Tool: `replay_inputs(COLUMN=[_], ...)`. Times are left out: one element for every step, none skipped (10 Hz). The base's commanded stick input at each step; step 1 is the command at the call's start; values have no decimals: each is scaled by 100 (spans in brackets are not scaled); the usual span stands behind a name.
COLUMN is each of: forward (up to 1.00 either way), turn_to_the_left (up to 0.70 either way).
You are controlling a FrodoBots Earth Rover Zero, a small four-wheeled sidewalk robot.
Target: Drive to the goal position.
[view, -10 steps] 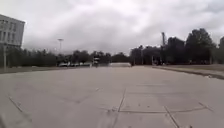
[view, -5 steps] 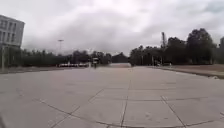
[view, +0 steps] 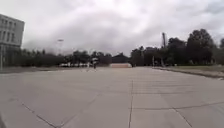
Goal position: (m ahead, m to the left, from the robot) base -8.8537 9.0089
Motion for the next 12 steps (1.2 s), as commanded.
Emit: replay_inputs(forward=[70, 70, 70, 70, 70, 70, 70, 70, 70, 70, 70, 70], turn_to_the_left=[1, 1, 1, 1, 1, 1, 1, 1, 2, 9, 16, 27])
